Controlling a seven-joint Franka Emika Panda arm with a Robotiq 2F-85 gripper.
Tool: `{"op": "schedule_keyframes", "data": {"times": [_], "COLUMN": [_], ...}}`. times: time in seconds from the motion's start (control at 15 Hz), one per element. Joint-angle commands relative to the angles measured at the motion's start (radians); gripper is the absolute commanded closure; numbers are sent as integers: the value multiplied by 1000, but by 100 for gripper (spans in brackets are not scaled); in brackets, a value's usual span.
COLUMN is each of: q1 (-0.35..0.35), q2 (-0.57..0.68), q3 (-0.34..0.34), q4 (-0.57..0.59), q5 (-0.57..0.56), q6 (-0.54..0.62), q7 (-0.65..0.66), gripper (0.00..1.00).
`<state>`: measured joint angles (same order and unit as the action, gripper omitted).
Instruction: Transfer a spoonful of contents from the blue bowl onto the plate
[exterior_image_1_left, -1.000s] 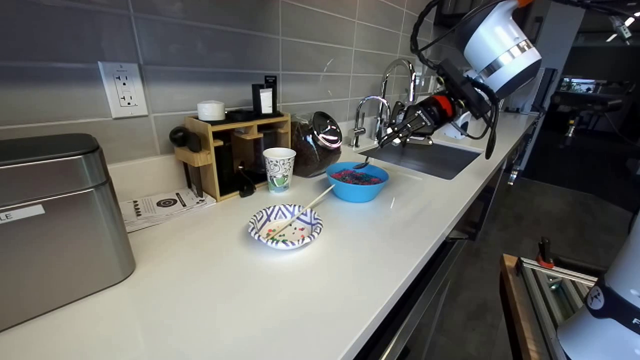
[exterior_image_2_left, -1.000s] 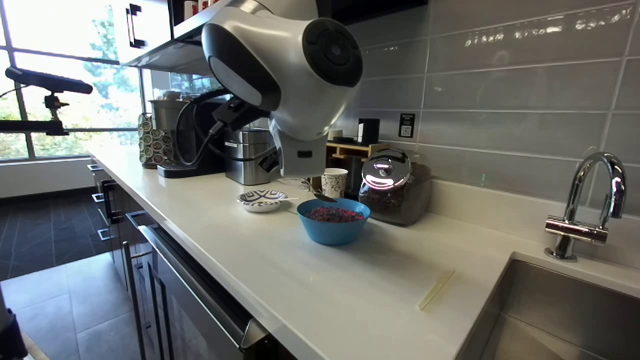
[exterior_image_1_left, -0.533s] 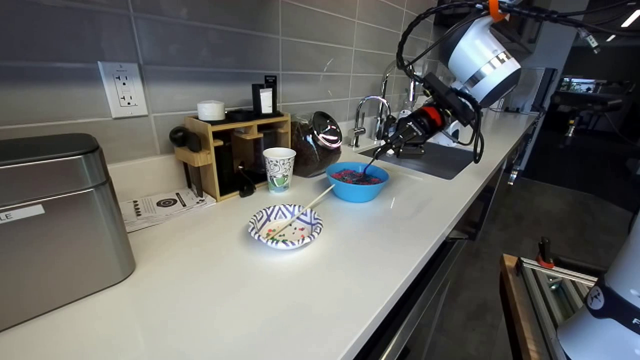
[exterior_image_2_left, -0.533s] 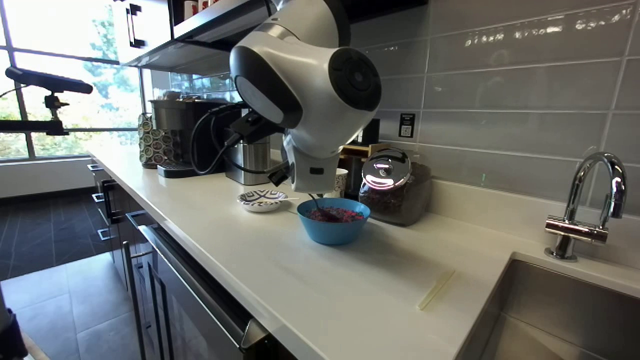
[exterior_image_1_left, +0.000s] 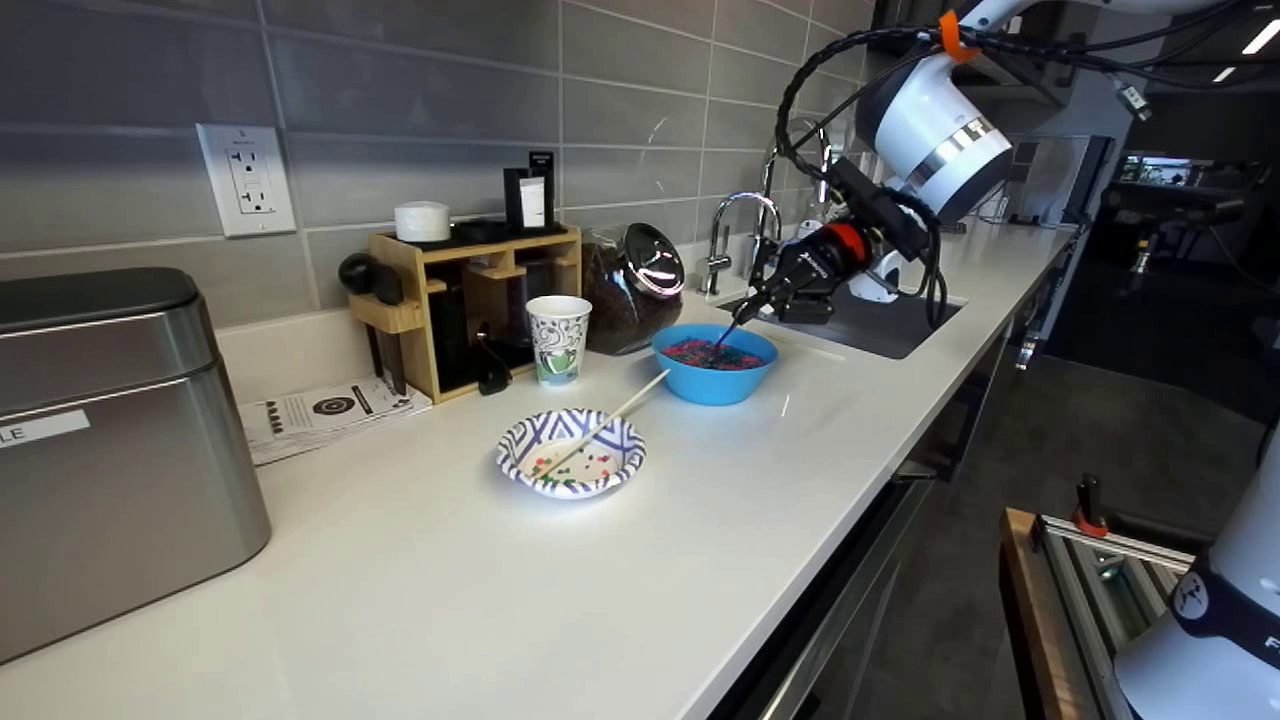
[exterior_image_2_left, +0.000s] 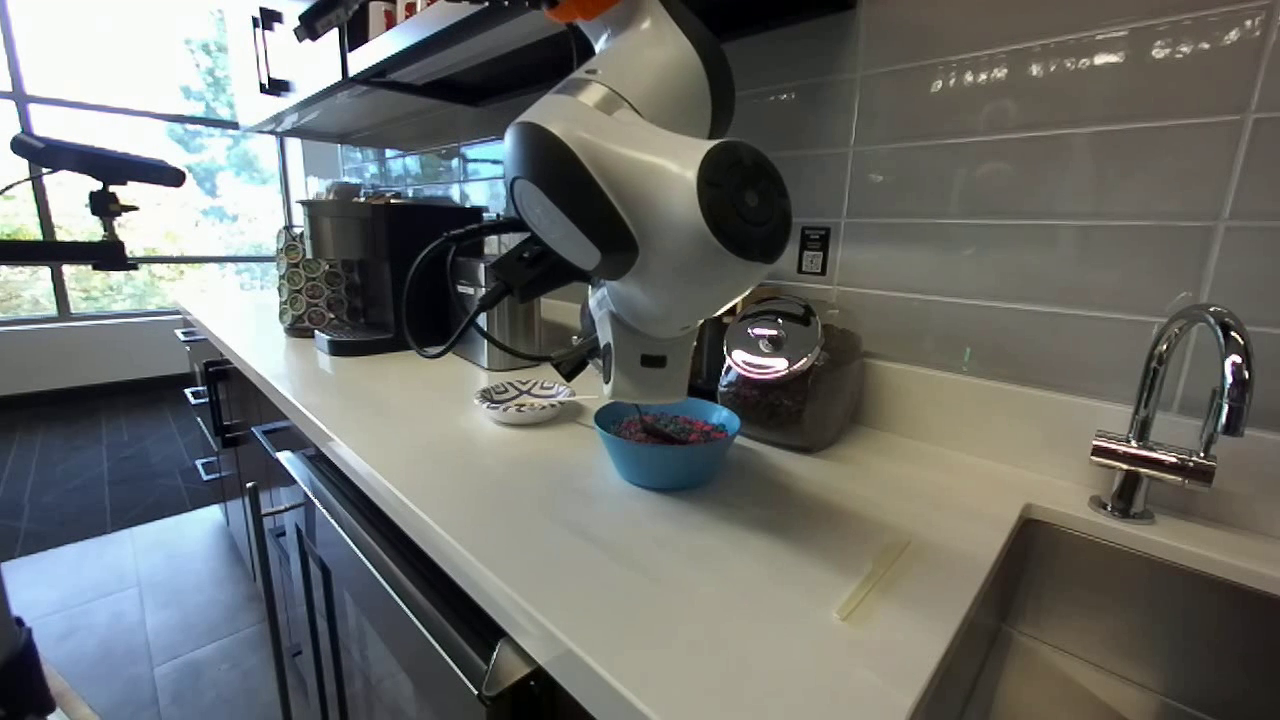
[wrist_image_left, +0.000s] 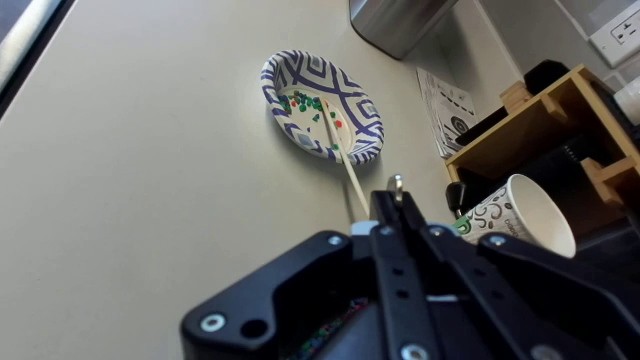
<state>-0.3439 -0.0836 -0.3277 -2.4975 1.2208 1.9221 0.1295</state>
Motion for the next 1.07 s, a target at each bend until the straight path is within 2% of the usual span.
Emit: {"op": "schedule_keyframes", "data": {"times": [0.0,0.53,1.0], "q1": [-2,-20,-29], "q2": [78,148,182], "q3": [-12,-36,-46], "q4": [29,48,66], "q5": [45,58,39], "q6": [-62,-131,-174], "q7": [-67,-204,-261], "gripper": [100,100,100]}}
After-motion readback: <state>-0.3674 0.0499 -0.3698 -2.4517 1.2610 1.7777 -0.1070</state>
